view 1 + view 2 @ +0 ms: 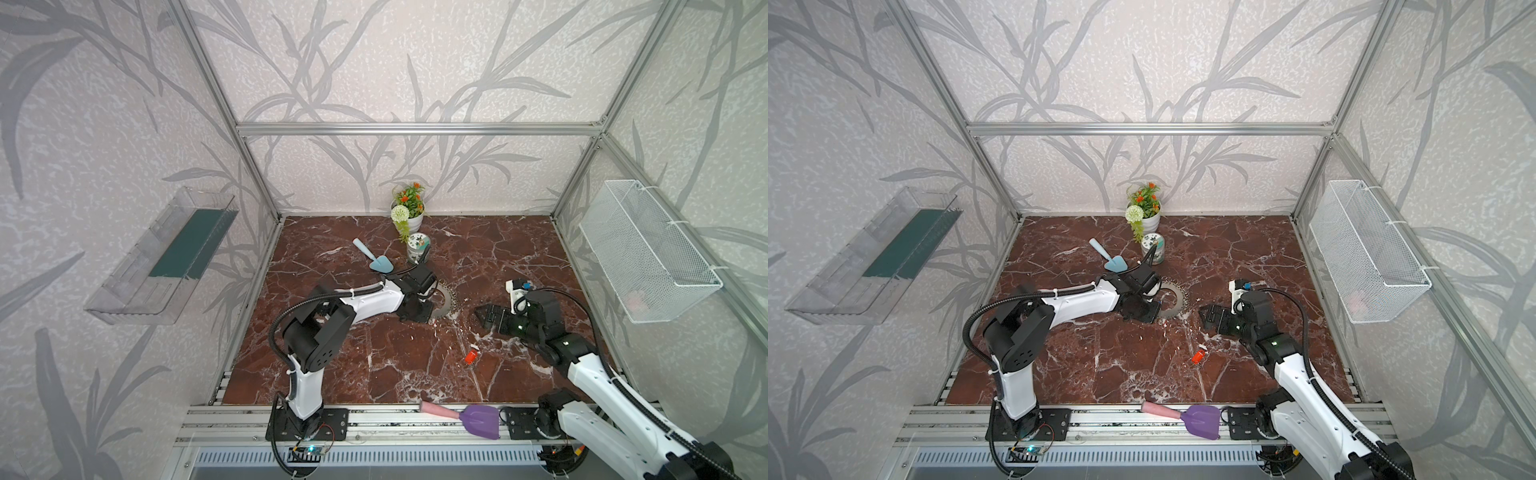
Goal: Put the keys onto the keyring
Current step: 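Close the left gripper on the steel ring plate's edge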
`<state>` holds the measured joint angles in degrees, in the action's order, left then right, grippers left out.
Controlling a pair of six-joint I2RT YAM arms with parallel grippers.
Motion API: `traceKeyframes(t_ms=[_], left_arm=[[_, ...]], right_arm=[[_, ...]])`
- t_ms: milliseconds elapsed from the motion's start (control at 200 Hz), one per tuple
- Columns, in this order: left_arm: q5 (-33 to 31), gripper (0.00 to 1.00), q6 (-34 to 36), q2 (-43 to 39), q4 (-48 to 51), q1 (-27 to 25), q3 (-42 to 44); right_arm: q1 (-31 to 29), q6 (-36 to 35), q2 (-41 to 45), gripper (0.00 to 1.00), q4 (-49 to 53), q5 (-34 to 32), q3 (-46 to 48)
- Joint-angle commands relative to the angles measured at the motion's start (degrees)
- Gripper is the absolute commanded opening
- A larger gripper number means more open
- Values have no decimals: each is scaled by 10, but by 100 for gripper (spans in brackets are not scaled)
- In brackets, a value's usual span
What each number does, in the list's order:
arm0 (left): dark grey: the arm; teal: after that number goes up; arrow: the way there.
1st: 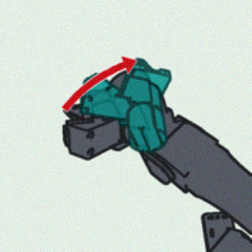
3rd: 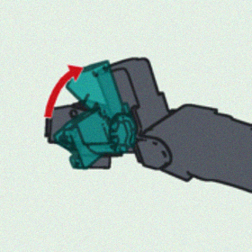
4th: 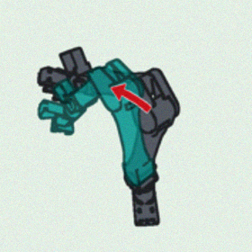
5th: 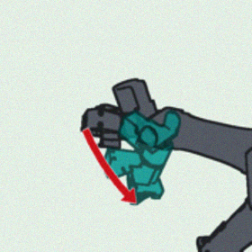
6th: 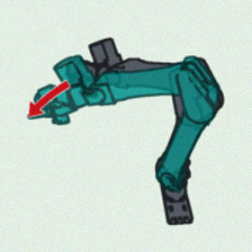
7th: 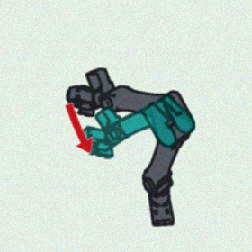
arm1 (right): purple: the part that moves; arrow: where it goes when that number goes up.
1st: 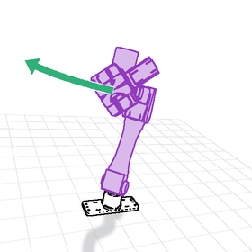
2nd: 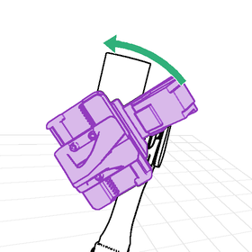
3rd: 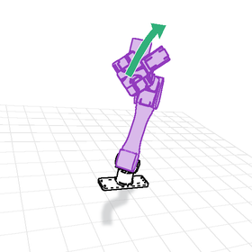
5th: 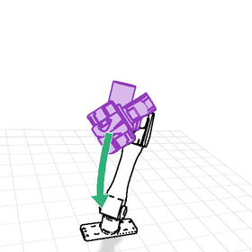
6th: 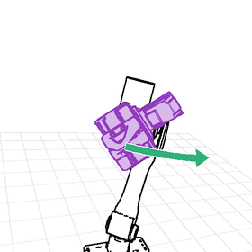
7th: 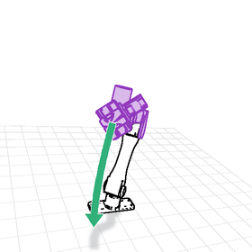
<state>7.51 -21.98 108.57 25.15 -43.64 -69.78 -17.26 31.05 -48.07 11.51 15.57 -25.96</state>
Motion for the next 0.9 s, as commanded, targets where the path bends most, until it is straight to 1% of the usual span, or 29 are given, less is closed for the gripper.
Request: traceKeyframes(t_ms=[0, 360, 685, 895], left_arm=[[-50, 0, -18, -35, -34, -9, 24], [-129, 0, -24, -117, -113, -32, 88], [-209, 0, -4, -167, -140, -47, 104], [-254, 0, 18, -205, -188, -57, 125]], right_arm=[[-2, 2, -4, 99, -16, 8, 5], [-2, -2, -11, 99, -24, 8, -1], [-2, -13, -26, 99, -32, 5, -22], [-2, -15, -36, 99, -40, 6, -33]])
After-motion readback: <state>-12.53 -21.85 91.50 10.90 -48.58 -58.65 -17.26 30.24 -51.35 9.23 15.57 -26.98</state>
